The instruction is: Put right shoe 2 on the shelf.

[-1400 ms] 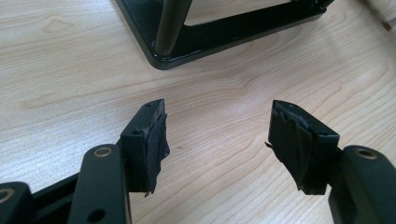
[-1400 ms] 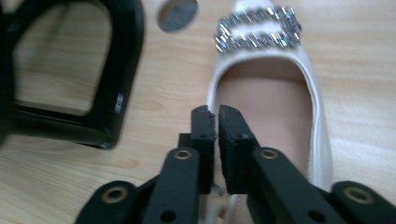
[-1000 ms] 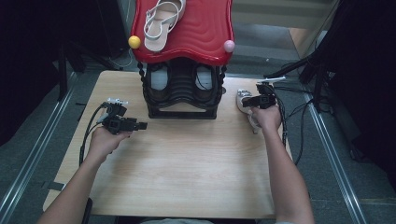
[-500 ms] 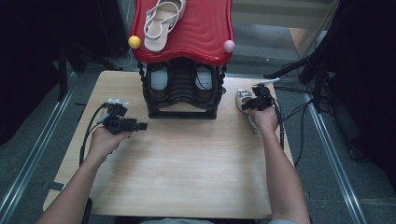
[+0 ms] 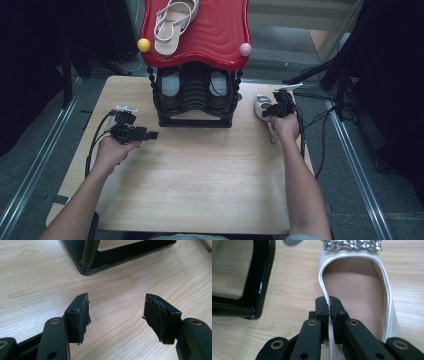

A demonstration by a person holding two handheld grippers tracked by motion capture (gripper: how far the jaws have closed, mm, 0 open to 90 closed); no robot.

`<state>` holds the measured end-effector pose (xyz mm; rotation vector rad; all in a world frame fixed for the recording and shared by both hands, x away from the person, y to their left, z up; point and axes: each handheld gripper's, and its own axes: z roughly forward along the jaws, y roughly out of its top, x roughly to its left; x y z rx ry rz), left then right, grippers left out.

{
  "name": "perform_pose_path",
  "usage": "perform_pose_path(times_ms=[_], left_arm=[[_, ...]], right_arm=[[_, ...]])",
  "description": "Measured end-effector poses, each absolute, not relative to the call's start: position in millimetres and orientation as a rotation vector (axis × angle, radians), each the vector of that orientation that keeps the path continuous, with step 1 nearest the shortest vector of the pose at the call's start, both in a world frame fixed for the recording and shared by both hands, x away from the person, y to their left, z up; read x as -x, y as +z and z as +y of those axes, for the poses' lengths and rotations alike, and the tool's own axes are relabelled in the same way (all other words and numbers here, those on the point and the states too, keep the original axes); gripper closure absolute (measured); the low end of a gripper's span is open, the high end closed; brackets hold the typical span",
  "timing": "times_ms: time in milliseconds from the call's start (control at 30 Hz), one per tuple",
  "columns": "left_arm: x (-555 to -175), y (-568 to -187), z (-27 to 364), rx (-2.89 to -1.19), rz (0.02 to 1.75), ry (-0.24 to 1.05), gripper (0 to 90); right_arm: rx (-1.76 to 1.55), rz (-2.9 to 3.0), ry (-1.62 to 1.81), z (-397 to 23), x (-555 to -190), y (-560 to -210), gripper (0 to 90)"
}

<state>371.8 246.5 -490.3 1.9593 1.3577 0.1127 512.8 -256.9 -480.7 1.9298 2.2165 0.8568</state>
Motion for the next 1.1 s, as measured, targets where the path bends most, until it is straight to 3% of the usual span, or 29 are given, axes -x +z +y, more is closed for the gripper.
perform_pose_path(times_ms=[500,1100], left_arm=[[-371.4,-490.2,246.4,-1.963,1.355,0.108,37.4],[-371.1,-490.0,246.1,-1.96,1.354,0.1,37.3]], right_arm=[[-1.966,2.209,0.998,-265.6,-510.5,-441.9,89.2],[-1.873,2.206,1.117,-255.7,-508.6,-355.9,89.1]])
